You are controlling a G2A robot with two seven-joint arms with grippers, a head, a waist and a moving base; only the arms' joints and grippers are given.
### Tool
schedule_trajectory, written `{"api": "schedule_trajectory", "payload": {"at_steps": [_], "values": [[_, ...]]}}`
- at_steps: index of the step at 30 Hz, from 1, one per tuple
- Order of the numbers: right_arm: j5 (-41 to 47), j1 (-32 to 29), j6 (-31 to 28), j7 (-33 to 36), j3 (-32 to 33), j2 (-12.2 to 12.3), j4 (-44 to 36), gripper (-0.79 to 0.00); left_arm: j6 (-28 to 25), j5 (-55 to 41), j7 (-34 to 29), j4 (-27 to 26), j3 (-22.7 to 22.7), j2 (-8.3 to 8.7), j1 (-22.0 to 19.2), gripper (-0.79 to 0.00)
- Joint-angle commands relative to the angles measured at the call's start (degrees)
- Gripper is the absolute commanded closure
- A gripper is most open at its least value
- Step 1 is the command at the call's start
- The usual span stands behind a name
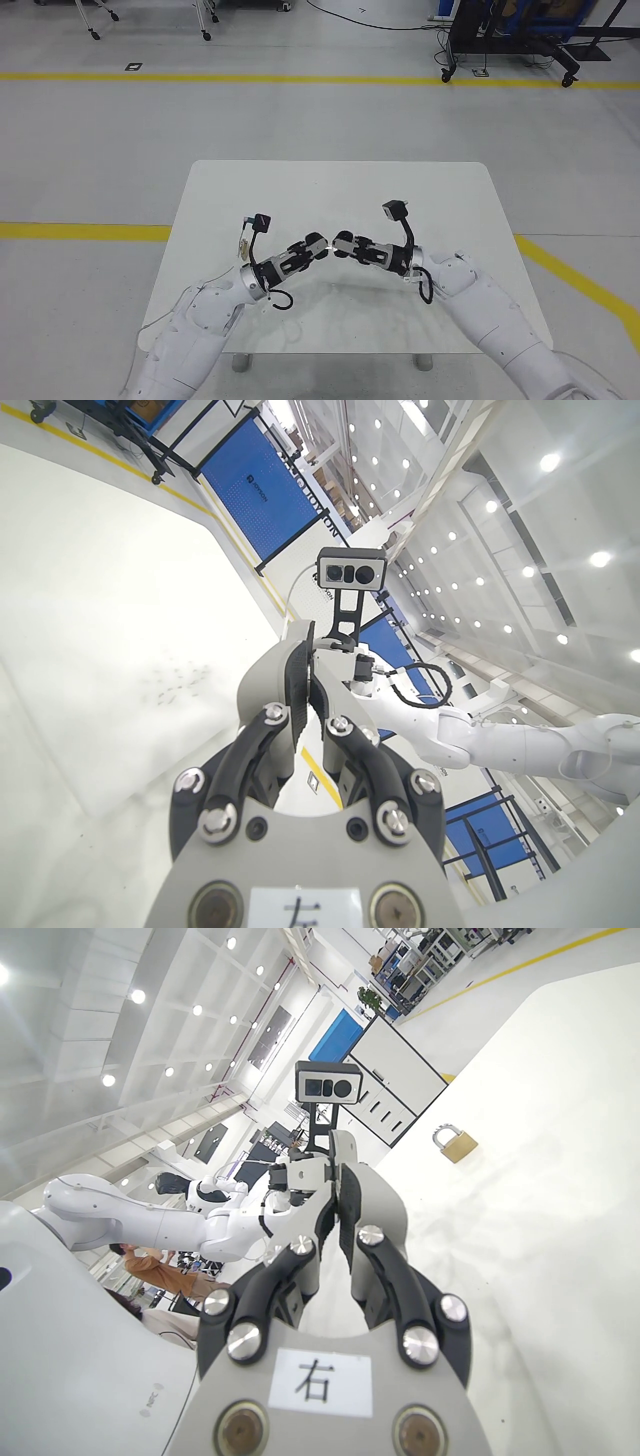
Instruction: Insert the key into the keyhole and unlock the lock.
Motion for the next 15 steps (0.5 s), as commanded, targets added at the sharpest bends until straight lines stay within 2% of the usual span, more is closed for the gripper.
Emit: {"api": "schedule_trajectory", "payload": {"at_steps": [1, 2, 3, 10, 11, 12, 15], "values": [[0.7, 0.1, 0.1, 0.9, -0.1, 0.0, 0.1, -0.065, -0.2, 1.5, 0.8, -0.1, 0.1, 0.01, 0.0, 0.000], [0.9, 0.2, 0.2, 1.3, -0.1, 0.0, 0.2, -0.015, -0.2, 2.0, 1.1, -0.1, 0.2, 0.00, 0.0, 0.000], [1.0, 0.3, 0.3, 1.6, -0.2, 0.0, 0.3, 0.000, -0.3, 2.4, 1.4, -0.1, 0.4, -0.01, 0.0, 0.000], [1.9, 0.6, 0.2, 3.2, -0.1, -0.1, 1.0, 0.000, -0.3, 3.7, 2.4, 0.2, 0.7, 0.00, -0.3, -0.006], [2.1, 0.7, 0.2, 3.4, 0.0, -0.1, 1.0, 0.000, -0.4, 3.5, 2.5, 0.3, 0.6, 0.02, -0.3, -0.314], [2.3, 0.7, 0.1, 3.6, 0.1, -0.1, 1.0, 0.000, -0.3, 3.4, 2.4, 0.5, 0.6, 0.04, -0.4, -0.785], [2.8, 0.7, 0.0, 4.1, 0.6, 0.0, 1.0, 0.000, -0.3, 3.2, 2.8, 0.9, 0.1, 0.11, -0.7, -0.785]]}}
